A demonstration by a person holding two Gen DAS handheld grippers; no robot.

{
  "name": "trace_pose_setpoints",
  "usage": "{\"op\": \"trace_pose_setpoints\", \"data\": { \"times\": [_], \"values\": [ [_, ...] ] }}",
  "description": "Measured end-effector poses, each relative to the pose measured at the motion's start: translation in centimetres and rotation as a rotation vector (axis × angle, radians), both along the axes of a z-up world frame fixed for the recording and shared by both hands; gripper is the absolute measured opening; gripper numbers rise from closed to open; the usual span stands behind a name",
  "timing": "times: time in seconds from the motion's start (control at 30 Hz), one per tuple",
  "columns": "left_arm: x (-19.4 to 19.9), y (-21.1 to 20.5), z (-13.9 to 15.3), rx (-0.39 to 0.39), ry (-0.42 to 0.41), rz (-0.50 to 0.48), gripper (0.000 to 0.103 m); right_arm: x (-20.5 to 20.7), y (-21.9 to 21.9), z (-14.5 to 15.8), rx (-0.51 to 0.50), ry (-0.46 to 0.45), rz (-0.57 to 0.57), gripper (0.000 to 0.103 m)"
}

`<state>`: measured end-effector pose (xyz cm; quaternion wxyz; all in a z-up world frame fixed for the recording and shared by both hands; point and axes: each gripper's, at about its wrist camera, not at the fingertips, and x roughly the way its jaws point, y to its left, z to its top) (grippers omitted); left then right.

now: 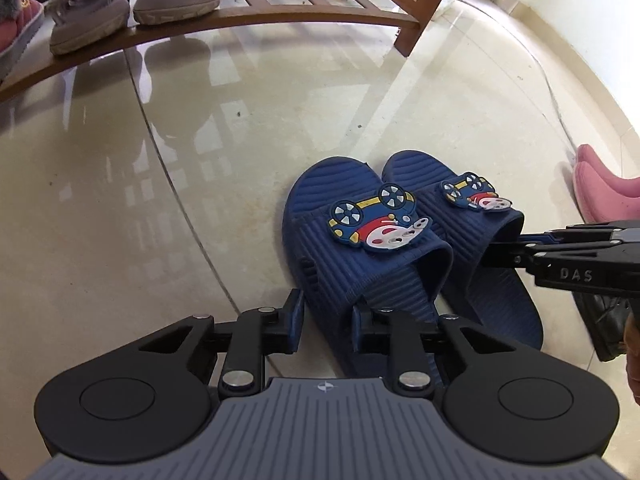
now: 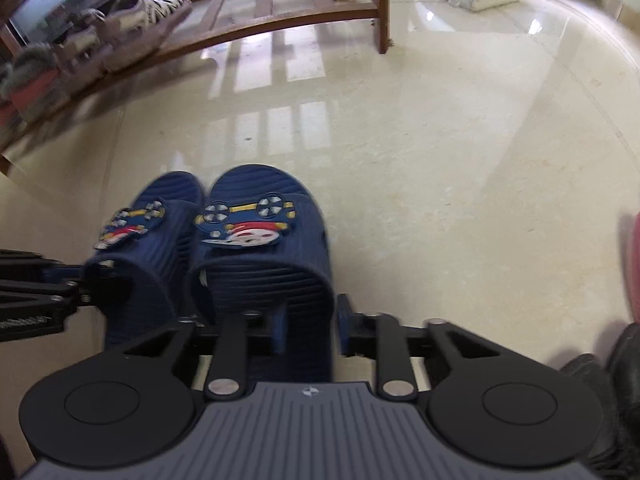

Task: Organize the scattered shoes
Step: 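Close both grippers on the heels of the navy blue slides, then lift the navy blue slides with both grippers and carry them to the rack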

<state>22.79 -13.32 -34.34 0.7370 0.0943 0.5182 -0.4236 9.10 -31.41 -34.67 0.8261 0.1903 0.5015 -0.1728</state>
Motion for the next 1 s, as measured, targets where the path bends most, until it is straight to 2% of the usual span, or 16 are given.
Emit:
{"op": "trace_pose_setpoints", "data": {
  "times": [0.17,0.4,0.83,1.0],
  "values": [
    [1.0,1.2,0.9,-0.05,0.019,0.052,0.019,0.0,0.1,0.9,0.014,-0.027,-0.012,0.01],
    [2.4,2.5,4.3,-0.107,-0.029,0.092,0.018,1.3,0.4,3.0,0.055,-0.067,-0.037,0.009],
    [5.0,6.9,11.0,-0.152,-0.133,0.21,0.013,4.2,1.1,10.9,0.114,-0.162,-0.063,0.008],
    [6.0,9.1,13.1,-0.167,-0.132,0.296,0.013,4.9,2.5,13.3,0.152,-0.189,-0.077,0.008]
  ]
}}
